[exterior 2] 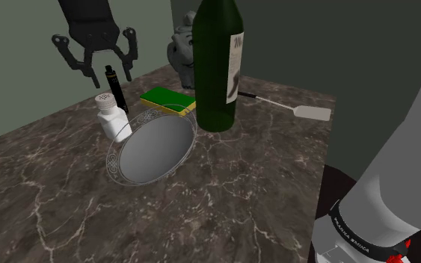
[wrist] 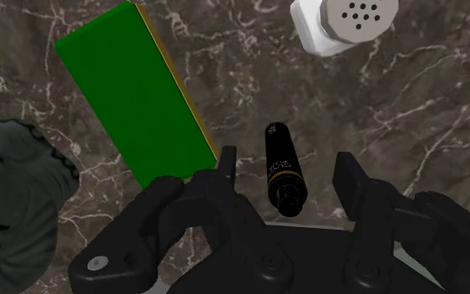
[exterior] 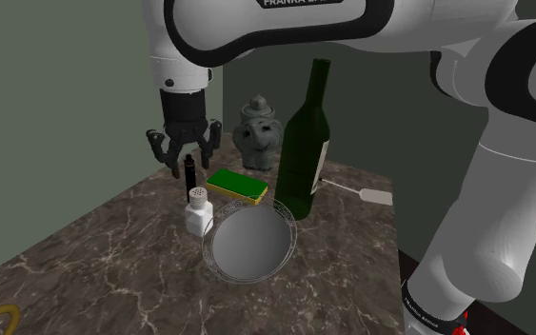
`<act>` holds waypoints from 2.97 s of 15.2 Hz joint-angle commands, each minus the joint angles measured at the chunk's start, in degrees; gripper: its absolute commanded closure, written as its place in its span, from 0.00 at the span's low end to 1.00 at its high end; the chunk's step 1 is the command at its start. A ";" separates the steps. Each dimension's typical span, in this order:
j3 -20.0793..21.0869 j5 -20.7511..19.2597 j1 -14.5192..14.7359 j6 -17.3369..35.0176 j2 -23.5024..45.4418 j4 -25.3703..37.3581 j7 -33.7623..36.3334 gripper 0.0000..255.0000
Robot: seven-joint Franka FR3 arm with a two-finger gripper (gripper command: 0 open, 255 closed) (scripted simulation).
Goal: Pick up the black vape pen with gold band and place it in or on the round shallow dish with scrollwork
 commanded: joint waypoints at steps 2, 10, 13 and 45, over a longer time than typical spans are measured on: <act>0.00 0.00 0.00 0.00 0.00 0.00 0.00 1.00; 0.02 -0.01 0.03 -0.77 0.03 0.80 0.02 1.00; 0.08 -0.11 0.18 -3.15 0.26 3.39 0.11 1.00; -0.41 11.95 0.95 -19.08 -24.58 -2.43 0.84 1.00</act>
